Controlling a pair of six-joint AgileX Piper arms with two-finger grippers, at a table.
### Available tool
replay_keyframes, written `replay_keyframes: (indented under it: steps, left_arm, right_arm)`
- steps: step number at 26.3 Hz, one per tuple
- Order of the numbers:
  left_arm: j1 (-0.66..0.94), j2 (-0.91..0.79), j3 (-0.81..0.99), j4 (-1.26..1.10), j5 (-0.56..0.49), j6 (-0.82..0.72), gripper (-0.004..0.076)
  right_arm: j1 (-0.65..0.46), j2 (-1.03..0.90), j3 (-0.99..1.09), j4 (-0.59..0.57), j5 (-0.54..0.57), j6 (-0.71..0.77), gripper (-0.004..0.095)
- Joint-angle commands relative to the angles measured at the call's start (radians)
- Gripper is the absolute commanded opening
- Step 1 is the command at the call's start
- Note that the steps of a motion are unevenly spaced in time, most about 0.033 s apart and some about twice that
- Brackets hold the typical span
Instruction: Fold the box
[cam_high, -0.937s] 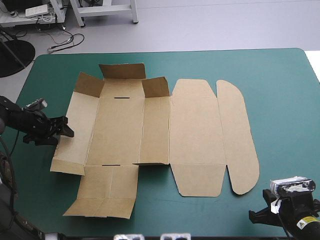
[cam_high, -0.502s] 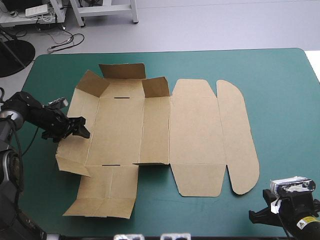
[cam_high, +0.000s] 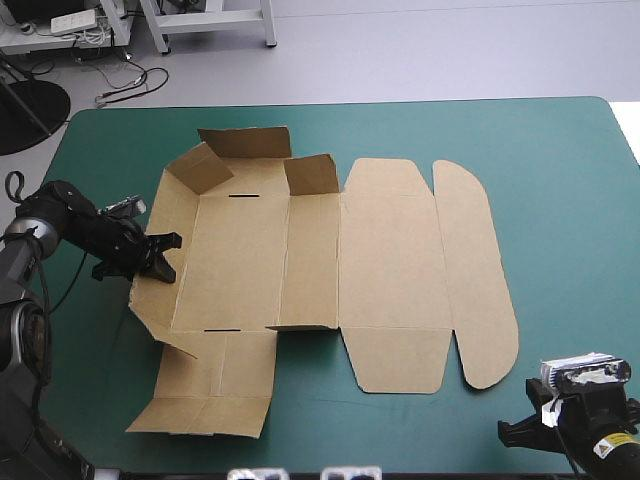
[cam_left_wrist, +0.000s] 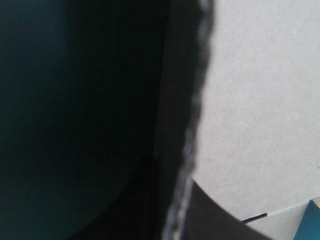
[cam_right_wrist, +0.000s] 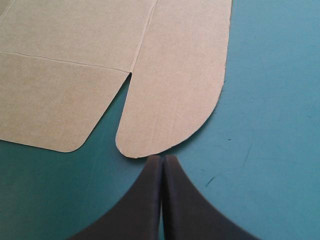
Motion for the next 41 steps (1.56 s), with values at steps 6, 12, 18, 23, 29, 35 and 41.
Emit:
replay_keyframes:
  steps: [6, 12, 18, 23, 29, 35, 41]
  left_arm:
    - [-0.054, -0.071, -0.068, 0.0, 0.016, 0.162, -0.001]
    - [-0.193, -0.16, -0.235, 0.189, -0.015, 0.255, -0.001]
    - [-0.455, -0.185, -0.446, 0.509, -0.105, 0.28, -0.001]
    - [-0.623, -0.185, -0.473, 0.698, -0.221, 0.3, -0.001]
    - [-0.858, -0.185, -0.473, 0.835, -0.316, 0.328, -0.001]
    - [-1.03, -0.185, -0.469, 0.907, -0.311, 0.328, -0.001]
    - [-1.08, -0.163, -0.425, 0.945, -0.359, 0.328, -0.001]
  right_arm:
    - [0.003, 0.012, -0.026, 0.014, -0.054, -0.008, -0.002]
    - [0.003, 0.012, -0.026, 0.014, -0.054, -0.008, -0.002]
    - [0.003, 0.012, -0.026, 0.014, -0.054, -0.008, -0.002]
    - [0.003, 0.012, -0.026, 0.014, -0.054, -0.008, -0.002]
    - [0.003, 0.012, -0.026, 0.014, -0.054, -0.008, -0.002]
    - [0.003, 0.012, -0.026, 0.011, -0.054, -0.006, -0.002]
    - [0.003, 0.014, -0.026, -0.014, -0.064, 0.033, -0.002]
